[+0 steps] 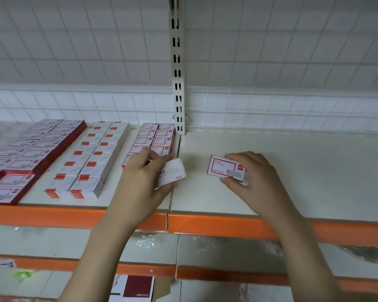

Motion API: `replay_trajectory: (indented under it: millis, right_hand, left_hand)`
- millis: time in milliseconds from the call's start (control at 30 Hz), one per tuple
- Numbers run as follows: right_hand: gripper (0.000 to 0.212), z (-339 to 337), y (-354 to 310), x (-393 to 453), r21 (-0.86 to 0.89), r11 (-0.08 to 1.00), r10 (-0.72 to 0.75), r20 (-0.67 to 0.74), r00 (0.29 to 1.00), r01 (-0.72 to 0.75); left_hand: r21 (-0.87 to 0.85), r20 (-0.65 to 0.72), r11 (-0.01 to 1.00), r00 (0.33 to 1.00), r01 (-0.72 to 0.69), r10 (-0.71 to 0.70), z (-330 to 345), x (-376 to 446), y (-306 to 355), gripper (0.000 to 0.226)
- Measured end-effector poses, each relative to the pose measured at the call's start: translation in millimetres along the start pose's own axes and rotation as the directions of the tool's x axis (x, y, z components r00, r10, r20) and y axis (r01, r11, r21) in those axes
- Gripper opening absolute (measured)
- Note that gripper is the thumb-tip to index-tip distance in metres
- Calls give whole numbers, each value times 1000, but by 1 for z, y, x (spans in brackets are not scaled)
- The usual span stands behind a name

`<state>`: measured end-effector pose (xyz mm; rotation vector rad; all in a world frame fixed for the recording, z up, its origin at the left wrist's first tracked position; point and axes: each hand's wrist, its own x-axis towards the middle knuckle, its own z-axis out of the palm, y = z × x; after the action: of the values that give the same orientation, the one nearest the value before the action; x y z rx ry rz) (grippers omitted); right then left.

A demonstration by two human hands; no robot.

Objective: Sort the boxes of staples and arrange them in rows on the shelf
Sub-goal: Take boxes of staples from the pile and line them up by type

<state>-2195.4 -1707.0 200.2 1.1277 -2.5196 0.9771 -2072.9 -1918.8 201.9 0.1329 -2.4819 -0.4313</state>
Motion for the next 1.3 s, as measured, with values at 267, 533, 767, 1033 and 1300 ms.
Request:
replay_trajectory:
  millis: [267,533,767,1033,1300]
  right_hand:
    - [41,32,-29,17,-11,1000,-28,109,994,30]
    - [45,97,-88,58,-57,998,7,83,997,-3]
    - [45,178,-183,75,-20,999,47,39,998,-46]
    - [49,230,-257,65,-15,997,74,62,995,-73]
    - [48,226,-279,53,-22,998,64,45,997,-63]
  left_hand:
    - [16,-46,997,996,71,-70,-15,-5,-47,49]
    - [-93,-106,988,985,123,-132,-58,5,-146,45]
    - [-139,-103,986,988,97,-112,-125,-11,-253,44]
    - [-95,-26,995,999,27,-30,-169,-39,-329,43]
    - [-157,24,984,996,83,-80,-171,-64,-331,48]
